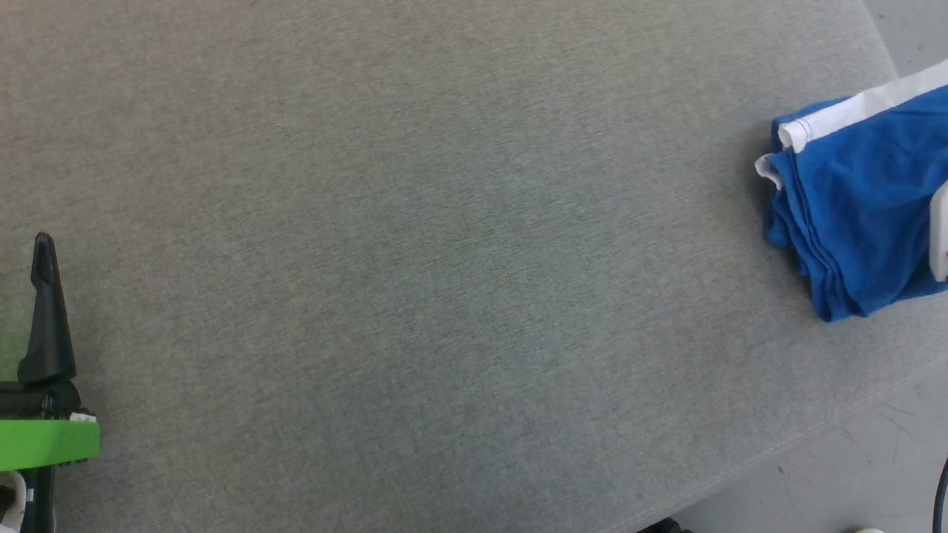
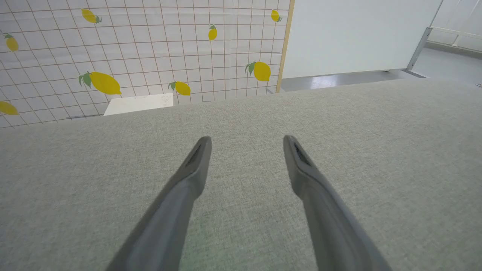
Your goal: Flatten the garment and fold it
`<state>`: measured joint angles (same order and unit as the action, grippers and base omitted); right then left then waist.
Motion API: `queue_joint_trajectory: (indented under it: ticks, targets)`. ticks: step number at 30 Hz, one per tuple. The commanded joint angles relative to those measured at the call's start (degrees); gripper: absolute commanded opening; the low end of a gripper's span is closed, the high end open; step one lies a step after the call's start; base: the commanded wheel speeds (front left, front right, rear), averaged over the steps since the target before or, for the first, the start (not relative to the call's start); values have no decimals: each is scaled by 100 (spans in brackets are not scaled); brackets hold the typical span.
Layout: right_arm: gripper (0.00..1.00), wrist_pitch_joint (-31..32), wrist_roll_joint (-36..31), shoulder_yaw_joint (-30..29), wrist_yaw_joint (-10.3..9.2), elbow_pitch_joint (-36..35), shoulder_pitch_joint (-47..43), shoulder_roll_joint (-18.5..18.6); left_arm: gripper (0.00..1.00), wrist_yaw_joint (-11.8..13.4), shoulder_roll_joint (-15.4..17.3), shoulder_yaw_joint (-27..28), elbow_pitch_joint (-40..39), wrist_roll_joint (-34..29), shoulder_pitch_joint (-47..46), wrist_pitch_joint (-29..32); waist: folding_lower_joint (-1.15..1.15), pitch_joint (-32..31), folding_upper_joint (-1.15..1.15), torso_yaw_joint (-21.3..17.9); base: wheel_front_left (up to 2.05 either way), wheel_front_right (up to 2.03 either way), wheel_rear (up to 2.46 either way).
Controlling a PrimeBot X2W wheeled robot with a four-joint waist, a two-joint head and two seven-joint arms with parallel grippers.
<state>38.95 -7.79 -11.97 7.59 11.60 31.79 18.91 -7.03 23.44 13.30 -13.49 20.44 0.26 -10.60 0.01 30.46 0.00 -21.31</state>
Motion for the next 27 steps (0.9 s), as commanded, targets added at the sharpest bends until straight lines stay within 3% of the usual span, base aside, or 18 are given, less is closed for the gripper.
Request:
queue_joint_trajectory:
  ticks: [1, 6, 12, 18, 27]
  targets:
    - [100, -95, -90, -111, -10, -83, 72, -50, 100, -21, 51, -6, -20, 48, 77, 20, -1, 32, 0, 54, 0, 0, 0]
    - [100, -250, -161, -258, -10, -146, 60, -54, 100, -13, 31, -93, 55, 37, 45, 0, -1, -72, 0, 127, 0, 0, 0]
    - [100, -1151, 266, -80, -10, -274, 383, -79, 100, 39, -128, -237, 272, 37, -14, -106, -1, -449, 0, 243, 0, 0, 0]
    - [100, -2079, 1154, 329, -10, -714, 818, -653, 100, 128, -339, -348, 572, 27, -85, -236, -1, -962, 0, 414, 0, 0, 0]
    - [100, -3106, 1377, 1004, -10, -1332, 386, -1498, 100, 202, -679, -668, 1041, -62, -339, -357, -1, -1632, 0, 975, 0, 0, 0]
